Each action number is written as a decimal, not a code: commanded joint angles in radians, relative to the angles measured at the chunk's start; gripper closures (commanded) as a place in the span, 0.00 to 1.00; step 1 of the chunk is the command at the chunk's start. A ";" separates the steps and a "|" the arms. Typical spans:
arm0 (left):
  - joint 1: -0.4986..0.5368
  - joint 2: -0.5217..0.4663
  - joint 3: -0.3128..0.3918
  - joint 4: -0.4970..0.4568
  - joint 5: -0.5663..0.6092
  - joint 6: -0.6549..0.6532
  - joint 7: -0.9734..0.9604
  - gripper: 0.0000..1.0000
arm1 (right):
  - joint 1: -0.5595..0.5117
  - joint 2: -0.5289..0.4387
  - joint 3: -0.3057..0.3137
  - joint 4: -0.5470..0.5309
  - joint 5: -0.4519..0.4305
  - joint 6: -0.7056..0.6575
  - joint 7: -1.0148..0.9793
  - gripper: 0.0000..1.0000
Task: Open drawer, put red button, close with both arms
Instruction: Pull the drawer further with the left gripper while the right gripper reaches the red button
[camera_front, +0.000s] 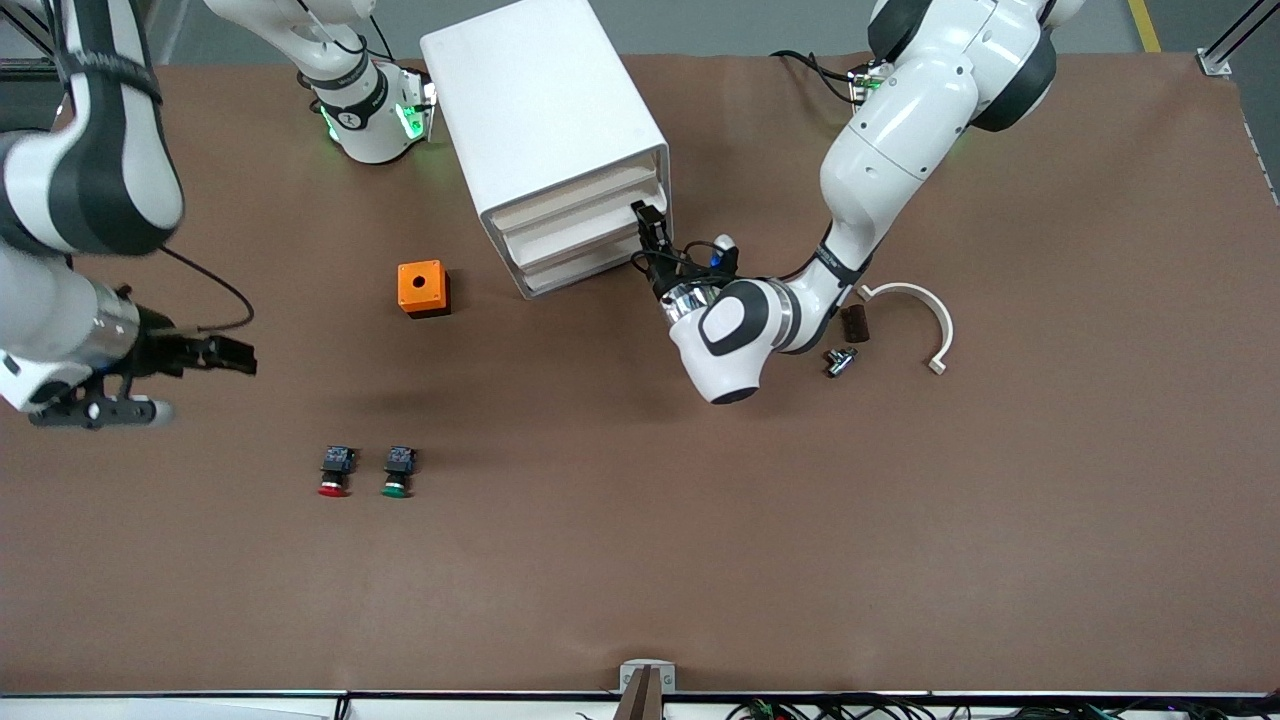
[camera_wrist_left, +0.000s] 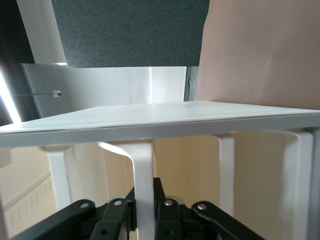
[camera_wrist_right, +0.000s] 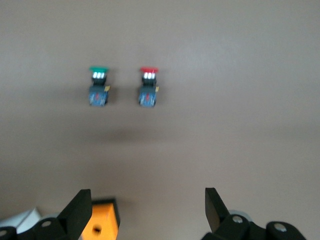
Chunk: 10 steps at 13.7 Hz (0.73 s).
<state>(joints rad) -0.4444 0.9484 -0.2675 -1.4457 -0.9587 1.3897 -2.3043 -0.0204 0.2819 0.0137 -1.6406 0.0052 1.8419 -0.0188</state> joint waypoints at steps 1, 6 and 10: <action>0.039 0.021 0.007 0.015 -0.037 0.041 0.013 0.92 | -0.003 0.071 0.008 0.041 0.007 0.066 -0.012 0.00; 0.128 0.021 0.007 0.016 -0.043 0.057 0.017 0.92 | 0.022 0.157 0.008 -0.034 0.007 0.262 0.098 0.00; 0.176 0.021 0.007 0.022 -0.060 0.060 0.017 0.90 | 0.008 0.247 0.008 -0.110 0.007 0.469 0.099 0.00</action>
<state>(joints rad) -0.2819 0.9490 -0.2650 -1.4420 -0.9843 1.4166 -2.3042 -0.0007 0.4951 0.0183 -1.7207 0.0078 2.2362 0.0671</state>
